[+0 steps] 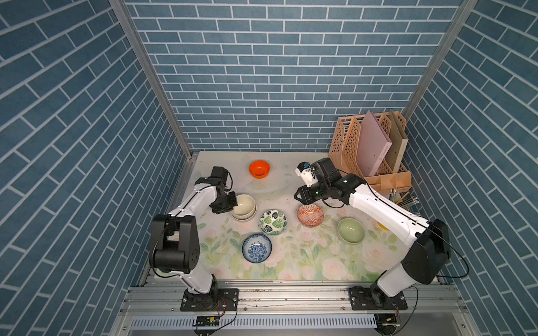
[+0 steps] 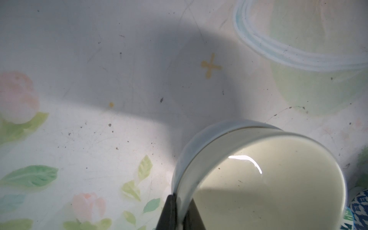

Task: Stack the bowls
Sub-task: Place the bowl on the bowl.

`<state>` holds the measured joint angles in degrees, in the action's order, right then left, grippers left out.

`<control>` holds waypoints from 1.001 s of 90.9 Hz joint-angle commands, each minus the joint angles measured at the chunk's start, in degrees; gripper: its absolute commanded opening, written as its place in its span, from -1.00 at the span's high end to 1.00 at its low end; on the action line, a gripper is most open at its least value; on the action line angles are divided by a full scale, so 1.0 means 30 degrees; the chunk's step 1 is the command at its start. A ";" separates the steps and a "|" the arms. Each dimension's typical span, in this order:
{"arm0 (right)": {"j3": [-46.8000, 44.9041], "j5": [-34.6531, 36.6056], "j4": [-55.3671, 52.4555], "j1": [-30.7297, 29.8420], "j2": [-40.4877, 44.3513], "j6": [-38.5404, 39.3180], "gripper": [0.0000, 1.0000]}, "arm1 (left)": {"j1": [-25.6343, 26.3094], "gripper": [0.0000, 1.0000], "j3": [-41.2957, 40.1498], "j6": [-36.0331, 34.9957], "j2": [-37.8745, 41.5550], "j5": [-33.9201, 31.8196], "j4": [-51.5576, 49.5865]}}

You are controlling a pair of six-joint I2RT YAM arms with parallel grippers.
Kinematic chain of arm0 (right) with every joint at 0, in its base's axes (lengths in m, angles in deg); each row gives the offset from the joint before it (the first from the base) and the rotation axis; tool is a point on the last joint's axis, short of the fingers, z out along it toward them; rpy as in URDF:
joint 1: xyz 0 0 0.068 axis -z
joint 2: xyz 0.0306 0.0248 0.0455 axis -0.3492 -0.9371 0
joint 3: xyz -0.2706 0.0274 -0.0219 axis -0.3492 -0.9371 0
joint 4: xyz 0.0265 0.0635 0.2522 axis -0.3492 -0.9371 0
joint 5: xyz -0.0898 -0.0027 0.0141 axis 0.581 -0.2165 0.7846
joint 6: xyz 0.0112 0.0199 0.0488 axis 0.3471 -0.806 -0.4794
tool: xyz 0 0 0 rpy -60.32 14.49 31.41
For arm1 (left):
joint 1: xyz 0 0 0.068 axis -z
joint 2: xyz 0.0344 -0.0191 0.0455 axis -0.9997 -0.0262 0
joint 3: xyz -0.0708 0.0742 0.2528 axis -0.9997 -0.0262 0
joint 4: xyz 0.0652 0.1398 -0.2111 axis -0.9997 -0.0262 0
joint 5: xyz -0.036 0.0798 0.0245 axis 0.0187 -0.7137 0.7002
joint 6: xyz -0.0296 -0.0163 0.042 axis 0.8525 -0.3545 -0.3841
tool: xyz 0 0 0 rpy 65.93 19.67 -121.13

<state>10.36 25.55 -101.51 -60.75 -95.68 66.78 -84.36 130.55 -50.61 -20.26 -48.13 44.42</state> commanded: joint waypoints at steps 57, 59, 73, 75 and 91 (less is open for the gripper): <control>0.0167 0.0001 -0.0127 0.0061 -0.0215 0.0376 0.22 | -0.0121 0.63 -0.0193 -0.0111 -0.0176 0.0530 0.0585; 0.0205 0.0001 -0.0124 0.0052 -0.0199 0.0376 0.21 | -0.0121 0.63 -0.0197 -0.0101 -0.0171 0.0527 0.0585; 0.0147 0.0001 -0.0074 0.0042 -0.0245 0.0376 0.21 | -0.0104 0.56 -0.0335 -0.0137 -0.0191 0.0590 0.0607; 0.0149 0.0001 -0.0081 0.0048 -0.0272 0.0376 0.21 | -0.0117 0.56 -0.0350 -0.0137 -0.0182 0.0586 0.0649; 0.0147 -0.0028 -0.0082 0.0049 -0.0320 0.0405 0.21 | -0.0128 0.50 -0.0262 -0.0138 -0.0235 0.0310 0.0591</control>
<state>10.38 25.55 -101.51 -60.75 -95.85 66.84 -84.47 130.27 -50.78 -20.37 -46.86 46.45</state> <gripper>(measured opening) 0.394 0.245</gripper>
